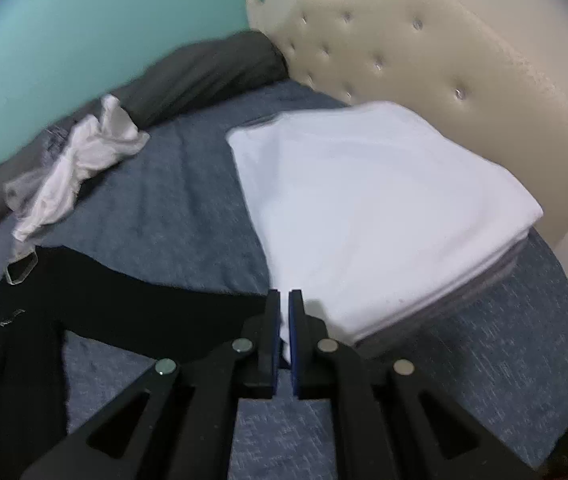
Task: Fold clothes
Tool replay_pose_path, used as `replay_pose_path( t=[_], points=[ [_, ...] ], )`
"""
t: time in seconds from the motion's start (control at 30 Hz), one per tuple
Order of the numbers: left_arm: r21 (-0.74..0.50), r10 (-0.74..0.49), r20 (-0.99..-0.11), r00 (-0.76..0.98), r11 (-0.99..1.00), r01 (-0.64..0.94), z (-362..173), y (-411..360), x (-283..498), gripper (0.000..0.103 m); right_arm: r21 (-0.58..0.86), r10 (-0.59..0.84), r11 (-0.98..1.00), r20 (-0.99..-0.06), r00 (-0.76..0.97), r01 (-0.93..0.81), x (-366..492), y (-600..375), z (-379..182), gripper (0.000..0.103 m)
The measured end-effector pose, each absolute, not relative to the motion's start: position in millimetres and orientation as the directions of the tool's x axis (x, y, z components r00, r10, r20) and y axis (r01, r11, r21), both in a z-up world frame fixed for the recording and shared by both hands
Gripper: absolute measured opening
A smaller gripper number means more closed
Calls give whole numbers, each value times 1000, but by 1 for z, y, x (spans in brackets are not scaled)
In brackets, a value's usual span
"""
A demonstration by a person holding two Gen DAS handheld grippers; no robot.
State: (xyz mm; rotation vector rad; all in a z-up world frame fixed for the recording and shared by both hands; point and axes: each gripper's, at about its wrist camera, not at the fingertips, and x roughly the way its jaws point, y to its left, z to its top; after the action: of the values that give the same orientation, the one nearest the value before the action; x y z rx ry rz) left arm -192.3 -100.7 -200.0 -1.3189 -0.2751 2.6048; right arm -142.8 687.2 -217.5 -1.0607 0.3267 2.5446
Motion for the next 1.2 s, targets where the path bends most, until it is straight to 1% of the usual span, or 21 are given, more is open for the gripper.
replay_pose_path(
  t=[0.13, 0.2, 0.27, 0.3, 0.5, 0.7, 0.77, 0.8, 0.83, 0.87, 0.93, 1.0, 1.1, 1.2],
  points=[
    [-260, 273, -772, -575, -960, -107, -200, -98, -195, 71, 118, 168, -929, -709, -685, -350, -145, 671, -216, 5],
    [-263, 276, -771, -574, -959, -108, -201, -96, -196, 72, 111, 139, -944, -723, -677, -312, -152, 658, -222, 10],
    [-265, 280, -771, -573, -958, -111, -201, -95, -196, 72, 104, 118, -951, -749, -652, -292, -161, 647, -234, 18],
    [-266, 281, -771, -572, -957, -112, -202, -95, -196, 72, 111, 103, -952, -761, -641, -285, -167, 642, -241, 19],
    [-261, 271, -785, -557, -960, -99, -212, -100, -200, 73, 182, 2, -953, -795, -606, -242, -196, 606, -282, 19],
    [-268, 258, -804, -536, -962, -61, -235, -116, -203, 73, 158, -31, -970, -836, -548, -186, -234, 558, -315, 19],
    [-266, 257, -807, -532, -962, -61, -241, -117, -203, 73, 172, -42, -967, -832, -554, -186, -250, 552, -316, 19],
    [-265, 256, -808, -531, -962, -62, -245, -117, -203, 73, 181, -48, -966, -829, -558, -186, -259, 550, -316, 23],
    [-262, 255, -809, -530, -963, -63, -248, -118, -204, 73, 189, -54, -964, -826, -562, -186, -267, 548, -317, 34],
    [-259, 253, -809, -530, -964, -64, -251, -117, -204, 73, 197, -59, -963, -823, -565, -186, -275, 545, -317, 42],
    [-254, 249, -810, -530, -965, -65, -258, -117, -206, 73, 196, -64, -965, -820, -569, -174, -293, 539, -317, 49],
    [-257, 251, -808, -533, -964, -64, -263, -118, -208, 73, 184, -68, -970, -827, -558, -155, -311, 532, -320, 50],
    [-264, 261, -805, -533, -962, -72, -268, -117, -210, 73, 95, -27, -990, -847, -531, -100, -337, 518, -326, 50],
    [-260, 265, -804, -532, -962, -86, -271, -114, -212, 73, 57, -18, -996, -862, -506, -62, -353, 512, -336, 50]
  ],
)
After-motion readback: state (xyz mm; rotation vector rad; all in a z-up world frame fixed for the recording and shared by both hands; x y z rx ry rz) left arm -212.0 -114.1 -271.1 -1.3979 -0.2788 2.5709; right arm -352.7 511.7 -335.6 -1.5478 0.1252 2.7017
